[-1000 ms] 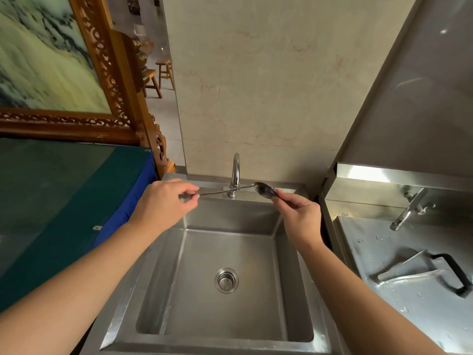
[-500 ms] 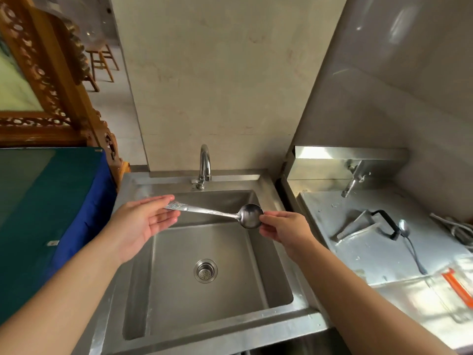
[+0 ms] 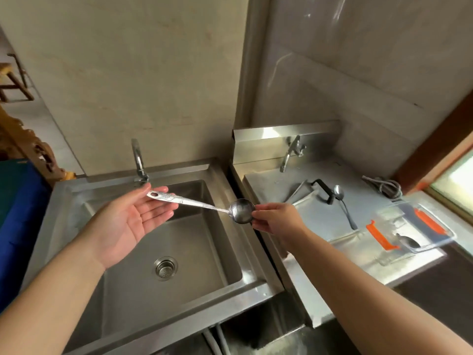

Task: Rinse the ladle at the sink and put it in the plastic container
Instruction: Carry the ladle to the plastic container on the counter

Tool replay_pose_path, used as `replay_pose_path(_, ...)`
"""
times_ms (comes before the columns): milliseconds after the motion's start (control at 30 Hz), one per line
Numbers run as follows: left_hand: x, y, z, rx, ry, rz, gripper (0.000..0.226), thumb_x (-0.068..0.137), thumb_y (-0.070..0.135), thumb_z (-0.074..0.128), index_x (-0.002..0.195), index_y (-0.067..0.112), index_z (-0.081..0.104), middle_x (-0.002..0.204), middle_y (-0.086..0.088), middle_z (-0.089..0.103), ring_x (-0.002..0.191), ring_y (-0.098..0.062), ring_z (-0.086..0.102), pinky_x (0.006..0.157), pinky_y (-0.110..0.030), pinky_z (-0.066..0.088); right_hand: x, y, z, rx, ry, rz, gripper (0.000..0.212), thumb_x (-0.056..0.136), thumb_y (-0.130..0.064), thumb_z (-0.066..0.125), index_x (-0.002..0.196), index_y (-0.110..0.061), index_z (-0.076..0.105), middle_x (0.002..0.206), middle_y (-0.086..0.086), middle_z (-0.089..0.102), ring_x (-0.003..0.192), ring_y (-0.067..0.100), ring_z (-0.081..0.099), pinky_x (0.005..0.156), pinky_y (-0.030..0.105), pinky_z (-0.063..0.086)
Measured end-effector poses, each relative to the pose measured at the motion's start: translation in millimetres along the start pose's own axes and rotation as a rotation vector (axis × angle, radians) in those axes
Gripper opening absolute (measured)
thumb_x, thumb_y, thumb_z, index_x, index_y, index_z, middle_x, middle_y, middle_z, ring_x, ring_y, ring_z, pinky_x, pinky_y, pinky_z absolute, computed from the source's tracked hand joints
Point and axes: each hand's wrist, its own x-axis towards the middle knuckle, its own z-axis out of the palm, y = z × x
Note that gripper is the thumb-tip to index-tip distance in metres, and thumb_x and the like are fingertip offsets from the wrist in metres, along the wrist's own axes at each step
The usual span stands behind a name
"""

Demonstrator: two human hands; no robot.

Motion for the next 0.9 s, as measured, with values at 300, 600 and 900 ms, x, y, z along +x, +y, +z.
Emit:
replay_pose_path(300, -6.0, -83.6, 159.1, -0.016, 0.052, 0.017, 0.035, 0.094, 0.034, 0.059, 0.104, 0.005, 0.078, 0.111, -0.02, 0.077, 0.103, -0.029, 0.076, 0.079, -0.035, 0.064, 18.7, 2.5, -170.4, 0.047, -0.046, -0.003, 0.019, 0.084, 0.011, 0.07, 0.102, 0.013, 0.07, 0.088, 0.03, 0.07, 0.065, 0.03, 0.069, 0.064, 0.031, 0.063)
replay_pose_path(600, -15.6, -150.2, 296.0, -0.045, 0.109, 0.011, 0.033, 0.095, 0.027, 0.059, 0.112, 0.003, 0.073, 0.107, -0.018, 0.076, 0.096, -0.027, 0.077, 0.081, -0.036, 0.064, 26.2, -8.8, -316.9, 0.052, -0.087, -0.02, 0.011, 0.084, 0.014, 0.068, 0.089, 0.004, 0.069, 0.077, 0.022, 0.065, 0.058, 0.027, 0.063, 0.057, 0.029, 0.061)
replay_pose_path(900, 29.1, -176.0, 380.1, 0.027, 0.007, -0.053, 0.029, 0.082, 0.024, 0.067, 0.103, 0.005, 0.073, 0.087, -0.008, 0.079, 0.084, -0.017, 0.078, 0.082, -0.03, 0.063, 48.3, -18.9, -409.2, 0.007, 0.068, -0.046, 0.017, 0.084, 0.016, 0.065, 0.089, 0.001, 0.068, 0.063, 0.014, 0.062, 0.037, 0.011, 0.062, 0.046, 0.021, 0.058)
